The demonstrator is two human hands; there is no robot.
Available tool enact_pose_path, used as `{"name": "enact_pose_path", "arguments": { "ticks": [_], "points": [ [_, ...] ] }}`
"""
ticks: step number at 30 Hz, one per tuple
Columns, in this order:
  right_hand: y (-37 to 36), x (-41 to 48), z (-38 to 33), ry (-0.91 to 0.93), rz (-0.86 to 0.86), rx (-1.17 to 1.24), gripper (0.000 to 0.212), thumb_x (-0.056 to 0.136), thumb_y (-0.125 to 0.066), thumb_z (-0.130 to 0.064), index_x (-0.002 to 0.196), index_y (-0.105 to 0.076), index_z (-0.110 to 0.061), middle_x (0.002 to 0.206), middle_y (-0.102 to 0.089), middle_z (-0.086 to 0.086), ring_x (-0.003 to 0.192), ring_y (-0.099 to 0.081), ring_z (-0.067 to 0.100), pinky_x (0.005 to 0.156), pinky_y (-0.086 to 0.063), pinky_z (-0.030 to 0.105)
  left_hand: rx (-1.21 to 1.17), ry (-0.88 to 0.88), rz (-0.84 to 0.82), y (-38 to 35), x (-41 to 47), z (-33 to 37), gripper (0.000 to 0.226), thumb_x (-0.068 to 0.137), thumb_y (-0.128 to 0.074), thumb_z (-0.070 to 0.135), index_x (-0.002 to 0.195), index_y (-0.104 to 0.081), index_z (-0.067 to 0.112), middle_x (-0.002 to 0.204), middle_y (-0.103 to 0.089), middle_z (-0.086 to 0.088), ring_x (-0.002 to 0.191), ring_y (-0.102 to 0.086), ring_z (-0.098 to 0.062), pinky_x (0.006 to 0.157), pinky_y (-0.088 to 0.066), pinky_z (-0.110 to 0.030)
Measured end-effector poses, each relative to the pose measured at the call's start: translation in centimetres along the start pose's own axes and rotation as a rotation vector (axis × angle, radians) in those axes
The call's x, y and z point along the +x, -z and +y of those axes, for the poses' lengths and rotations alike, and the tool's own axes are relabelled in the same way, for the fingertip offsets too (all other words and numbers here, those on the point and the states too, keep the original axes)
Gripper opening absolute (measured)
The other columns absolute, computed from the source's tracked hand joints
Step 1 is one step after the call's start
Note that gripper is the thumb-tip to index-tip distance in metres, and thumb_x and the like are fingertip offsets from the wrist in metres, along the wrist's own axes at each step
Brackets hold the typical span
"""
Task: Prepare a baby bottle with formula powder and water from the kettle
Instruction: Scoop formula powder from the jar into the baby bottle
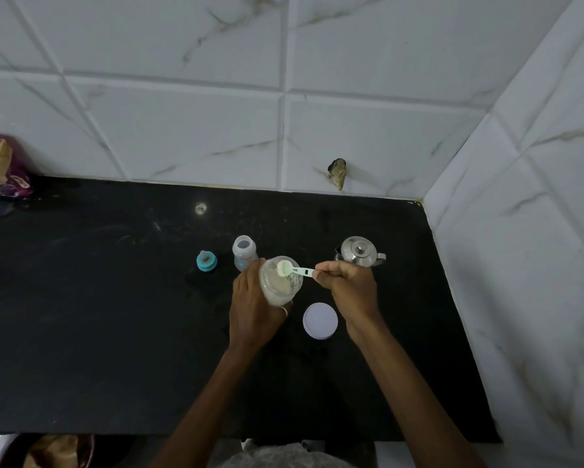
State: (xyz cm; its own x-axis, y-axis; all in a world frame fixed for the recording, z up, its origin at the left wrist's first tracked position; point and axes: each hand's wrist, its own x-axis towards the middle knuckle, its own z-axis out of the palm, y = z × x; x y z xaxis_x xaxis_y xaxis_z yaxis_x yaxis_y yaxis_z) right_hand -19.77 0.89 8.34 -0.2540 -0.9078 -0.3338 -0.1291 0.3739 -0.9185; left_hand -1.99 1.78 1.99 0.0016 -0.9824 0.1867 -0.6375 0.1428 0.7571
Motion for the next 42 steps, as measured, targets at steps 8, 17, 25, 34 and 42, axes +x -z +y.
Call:
{"name": "enact_pose_path", "arguments": {
  "ticks": [8,17,25,34,42],
  "points": [
    [1.8,0.8,-1.0,-0.024,0.073,0.071,0.014,0.087,-0.079,-0.014,0.089,-0.081,-0.027,0.084,-0.079,-0.014,0.075,-0.07,-0.005,0.057,-0.048,0.012,0.031,0.067,-0.054,-2.4,1.5,0.1,0.084,0.067,-0.089,0.044,0.14,-0.051,0.026,0.138,-0.056,0.01,0.132,-0.053,-0.012,0.114,-0.041,-0.04],
    [2.7,2.3,-2.1,-0.075,0.148,0.244,0.013,0.086,-0.081,-0.01,0.093,-0.082,-0.021,0.09,-0.08,-0.003,0.082,-0.07,0.009,0.067,-0.051,0.024,-0.205,0.106,-0.001,-6.8,5.5,-0.7,0.091,0.052,-0.093,0.037,0.12,-0.04,0.065,0.121,-0.051,0.041,0.113,-0.055,0.014,0.089,-0.038,0.001],
    [1.4,3.3,-1.2,-0.177,0.158,0.317,0.013,0.086,-0.081,-0.009,0.09,-0.082,-0.021,0.088,-0.08,-0.005,0.081,-0.068,0.007,0.066,-0.052,0.022,-0.167,0.15,-0.029,-9.2,6.5,-2.9,0.092,0.054,-0.097,0.033,0.132,-0.049,0.035,0.125,-0.053,0.024,0.115,-0.055,0.006,0.097,-0.046,-0.017],
    [0.9,2.8,-0.6,-0.212,0.141,0.328,0.014,0.086,-0.081,-0.011,0.092,-0.083,-0.024,0.096,-0.081,-0.002,0.087,-0.07,0.01,0.074,-0.053,0.028,-0.145,0.283,-0.068,-8.2,2.6,-2.3,0.117,0.062,-0.097,0.038,0.154,-0.027,0.017,0.159,-0.033,-0.005,0.149,-0.03,-0.023,0.111,-0.031,-0.03],
    [-0.1,2.4,-1.4,-0.212,0.089,0.365,0.015,0.086,-0.08,-0.008,0.097,-0.081,-0.018,0.081,-0.077,-0.004,0.082,-0.066,0.011,0.075,-0.053,0.03,-0.147,0.441,0.203,-2.2,0.7,-5.0,0.09,0.082,-0.086,0.034,0.152,-0.033,0.019,0.158,-0.032,-0.005,0.144,-0.039,-0.021,0.116,-0.042,-0.042]
  ]
}}
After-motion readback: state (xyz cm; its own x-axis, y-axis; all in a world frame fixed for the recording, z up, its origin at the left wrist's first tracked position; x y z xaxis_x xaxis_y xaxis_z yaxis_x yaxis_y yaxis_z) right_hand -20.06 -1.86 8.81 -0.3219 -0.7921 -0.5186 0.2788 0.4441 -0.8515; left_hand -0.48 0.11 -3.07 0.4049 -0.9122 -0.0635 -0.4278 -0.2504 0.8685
